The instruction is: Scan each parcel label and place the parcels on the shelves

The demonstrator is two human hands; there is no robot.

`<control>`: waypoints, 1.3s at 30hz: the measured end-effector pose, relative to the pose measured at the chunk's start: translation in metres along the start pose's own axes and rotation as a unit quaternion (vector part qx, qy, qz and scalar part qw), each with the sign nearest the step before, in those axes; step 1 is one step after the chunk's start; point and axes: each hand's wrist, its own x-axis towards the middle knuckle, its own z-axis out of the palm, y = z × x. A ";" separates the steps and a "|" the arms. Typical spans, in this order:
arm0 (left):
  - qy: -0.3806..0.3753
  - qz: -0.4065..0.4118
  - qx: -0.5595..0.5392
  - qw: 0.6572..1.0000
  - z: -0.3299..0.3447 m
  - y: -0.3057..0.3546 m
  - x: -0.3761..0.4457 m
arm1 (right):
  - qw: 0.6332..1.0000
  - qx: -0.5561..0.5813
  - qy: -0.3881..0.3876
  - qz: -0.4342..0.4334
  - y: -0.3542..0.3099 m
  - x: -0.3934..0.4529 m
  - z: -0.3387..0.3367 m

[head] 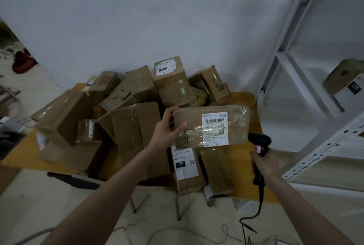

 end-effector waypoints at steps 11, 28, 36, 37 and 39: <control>-0.001 -0.030 0.041 0.999 0.002 -0.020 0.005 | 0.993 -0.089 -0.065 0.045 0.071 0.078 0.039; -0.058 0.002 0.002 0.998 0.002 0.010 0.023 | 0.996 0.064 -0.010 -0.063 0.016 0.055 0.004; -0.140 0.053 -0.076 0.986 0.001 0.068 0.012 | 0.928 0.222 -0.221 -0.202 -0.093 -0.037 -0.104; -0.151 0.064 -0.082 0.983 0.003 0.077 0.010 | 0.934 0.215 -0.215 -0.190 -0.093 -0.044 -0.112; -0.181 0.081 -0.099 0.975 0.008 0.093 0.006 | 0.951 0.189 -0.184 -0.162 -0.085 -0.055 -0.128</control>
